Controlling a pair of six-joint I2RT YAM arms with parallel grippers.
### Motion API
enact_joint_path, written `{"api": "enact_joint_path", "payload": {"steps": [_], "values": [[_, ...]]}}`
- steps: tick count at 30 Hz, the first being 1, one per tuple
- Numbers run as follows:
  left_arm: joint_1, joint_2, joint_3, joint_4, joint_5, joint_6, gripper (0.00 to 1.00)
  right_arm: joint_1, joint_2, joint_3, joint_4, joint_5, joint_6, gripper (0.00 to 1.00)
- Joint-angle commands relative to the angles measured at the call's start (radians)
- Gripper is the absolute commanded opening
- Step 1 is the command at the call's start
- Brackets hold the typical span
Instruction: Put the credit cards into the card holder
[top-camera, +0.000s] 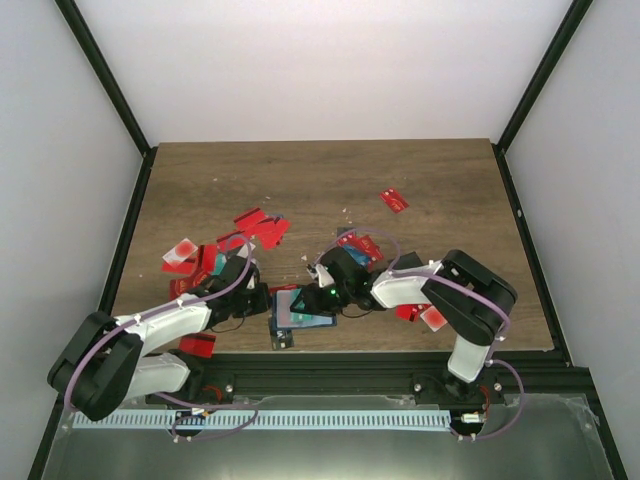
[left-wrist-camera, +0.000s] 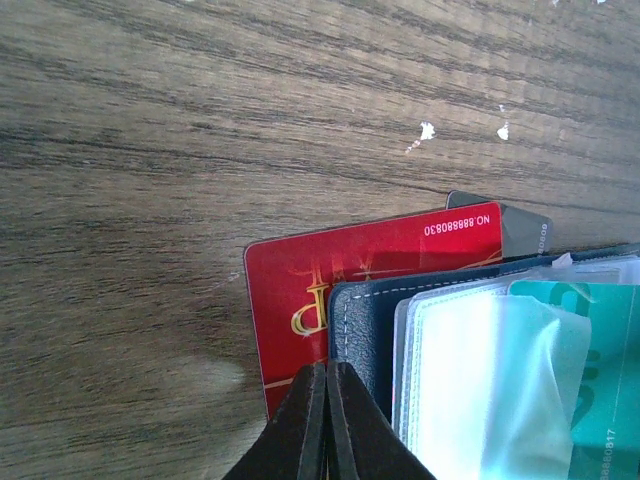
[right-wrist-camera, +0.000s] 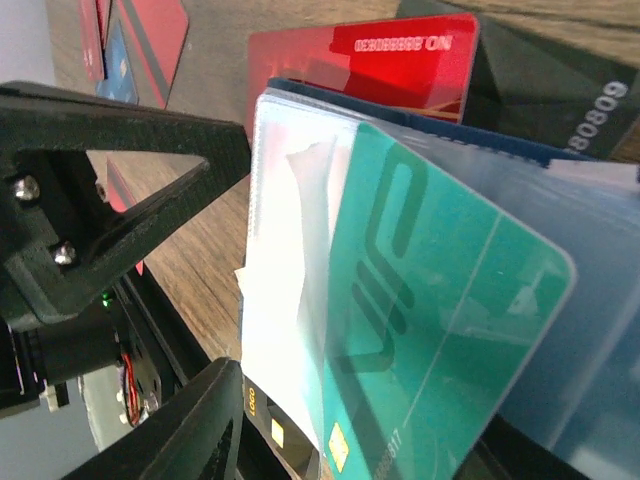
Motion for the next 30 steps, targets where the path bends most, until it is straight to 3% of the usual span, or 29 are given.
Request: {"api": "enact_joint_path", "payload": {"steps": [1,8,18,26,30], "values": [[0.002,-0.014,-0.011,-0.008,-0.007,0.003,0.04,0.008,-0.010,0.027,-0.124,0.046,-0.052,0.50],[0.000,-0.008,-0.010,-0.005,-0.007,0.010,0.04,0.022,-0.010,0.091,-0.235,0.101,-0.106,0.62],[-0.001,0.014,-0.009,0.012,0.017,0.014,0.04,0.124,0.119,0.274,-0.391,0.175,-0.151,0.63],[-0.001,0.012,-0.019,0.024,0.027,0.010,0.04,0.147,0.183,0.355,-0.443,0.147,-0.172,0.64],[-0.001,0.001,-0.019,0.014,0.013,0.012,0.04,0.147,0.151,0.371,-0.539,0.231,-0.196,0.68]]}}
